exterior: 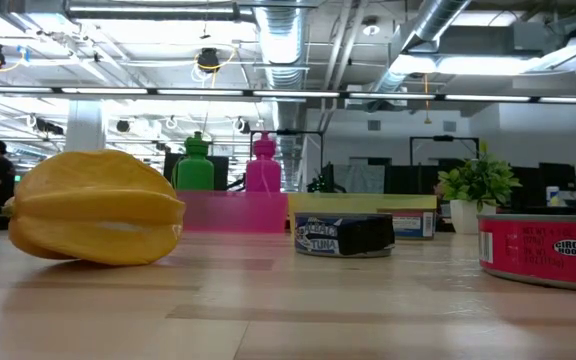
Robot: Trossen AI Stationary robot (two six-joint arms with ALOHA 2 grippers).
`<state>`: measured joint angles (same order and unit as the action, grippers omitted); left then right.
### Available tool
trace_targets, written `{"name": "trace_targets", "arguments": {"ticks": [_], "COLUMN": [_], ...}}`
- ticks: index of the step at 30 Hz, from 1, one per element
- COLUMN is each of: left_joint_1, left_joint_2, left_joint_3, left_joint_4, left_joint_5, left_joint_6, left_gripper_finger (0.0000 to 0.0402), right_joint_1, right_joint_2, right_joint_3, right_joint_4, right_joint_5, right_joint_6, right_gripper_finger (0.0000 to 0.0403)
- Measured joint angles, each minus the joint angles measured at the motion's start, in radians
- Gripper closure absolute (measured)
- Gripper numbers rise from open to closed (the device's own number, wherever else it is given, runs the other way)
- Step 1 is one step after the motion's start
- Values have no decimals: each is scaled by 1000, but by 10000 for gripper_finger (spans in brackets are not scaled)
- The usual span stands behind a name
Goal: Pick & Place Food Item
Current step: Put the left mango into the transparent bin, then put the mango into the transparent bin
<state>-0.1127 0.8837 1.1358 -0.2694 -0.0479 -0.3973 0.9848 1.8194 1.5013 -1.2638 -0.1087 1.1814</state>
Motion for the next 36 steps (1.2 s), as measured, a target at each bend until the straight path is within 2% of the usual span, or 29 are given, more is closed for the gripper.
{"name": "trace_targets", "arguments": {"ticks": [5,9,20,24,28,32,36], "left_joint_1": [0,0,0,0,0,-2,-34], "left_joint_2": [0,0,0,-2,-28,-77,-121], "left_joint_3": [0,0,0,0,-1,-1,-1], "left_joint_4": [0,0,-1,-2,-17,-171,-438], "left_joint_5": [0,0,1,11,67,124,132], "left_joint_6": [0,0,0,0,-3,-8,-80], "left_gripper_finger": [174,173,170,170,170,170,170], "right_joint_1": [-39,-63,-74,-79,-113,-170,-234], "right_joint_2": [0,0,0,0,-15,-53,-106], "right_joint_3": [0,0,0,17,82,172,249], "right_joint_4": [101,103,70,58,10,-78,-89], "right_joint_5": [-5,-49,-96,-105,-105,-39,134], "right_joint_6": [-26,-29,22,17,-24,-70,-109], "right_gripper_finger": [146,140,37,29,33,38,39]}}
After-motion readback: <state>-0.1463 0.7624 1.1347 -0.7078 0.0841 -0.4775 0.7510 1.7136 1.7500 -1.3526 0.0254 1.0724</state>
